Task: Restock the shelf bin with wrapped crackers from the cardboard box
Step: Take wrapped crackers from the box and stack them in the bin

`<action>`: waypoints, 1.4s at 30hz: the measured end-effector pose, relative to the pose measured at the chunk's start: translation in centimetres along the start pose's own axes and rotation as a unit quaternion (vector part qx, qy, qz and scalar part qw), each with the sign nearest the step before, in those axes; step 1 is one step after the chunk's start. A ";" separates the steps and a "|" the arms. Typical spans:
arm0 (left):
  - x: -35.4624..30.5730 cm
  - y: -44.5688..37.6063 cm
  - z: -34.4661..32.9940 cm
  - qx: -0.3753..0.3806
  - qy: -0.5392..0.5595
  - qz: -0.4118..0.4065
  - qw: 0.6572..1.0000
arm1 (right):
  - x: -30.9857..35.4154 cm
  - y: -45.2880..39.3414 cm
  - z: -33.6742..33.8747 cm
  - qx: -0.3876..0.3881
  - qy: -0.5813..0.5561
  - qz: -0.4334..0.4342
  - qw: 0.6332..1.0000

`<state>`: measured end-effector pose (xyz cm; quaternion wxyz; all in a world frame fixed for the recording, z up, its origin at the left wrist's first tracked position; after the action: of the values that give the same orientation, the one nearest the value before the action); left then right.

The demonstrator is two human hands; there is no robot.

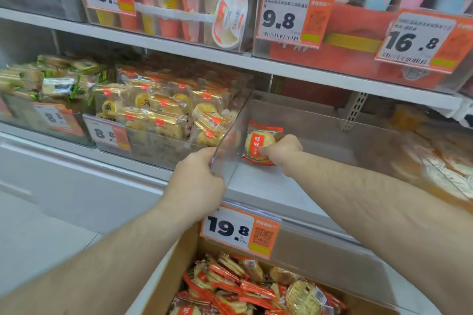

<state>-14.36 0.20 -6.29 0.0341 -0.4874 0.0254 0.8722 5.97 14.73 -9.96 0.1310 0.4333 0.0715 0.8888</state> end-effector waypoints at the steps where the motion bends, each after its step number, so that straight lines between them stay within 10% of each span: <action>1: -0.1 0.0 0.1 0.000 0.002 0.001 1.000 | 0.0 0.2 0.1 -0.024 -0.002 -0.011 1.000; 36: -1.2 1.5 0.2 -0.026 0.019 -0.014 0.999 | 0.2 1.4 0.4 0.082 0.064 -0.009 0.995; 42: -4.3 3.8 1.7 -0.163 -0.142 -0.201 0.955 | 2.3 7.0 2.8 0.053 0.111 0.059 0.991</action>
<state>-13.88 -3.57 -1.71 0.1316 -0.3524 -0.2206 0.8999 5.59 8.76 -4.80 0.0460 0.3421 0.1071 0.9324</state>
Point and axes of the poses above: each hand's wrist, its own y-axis away from the middle knuckle, its own z-axis out of the back of the hand, x = y × z, the point moved 6 cm from there along -y, towards the middle knuckle, and after that the axes turned 13 degrees about x, right-handed, at the moved point
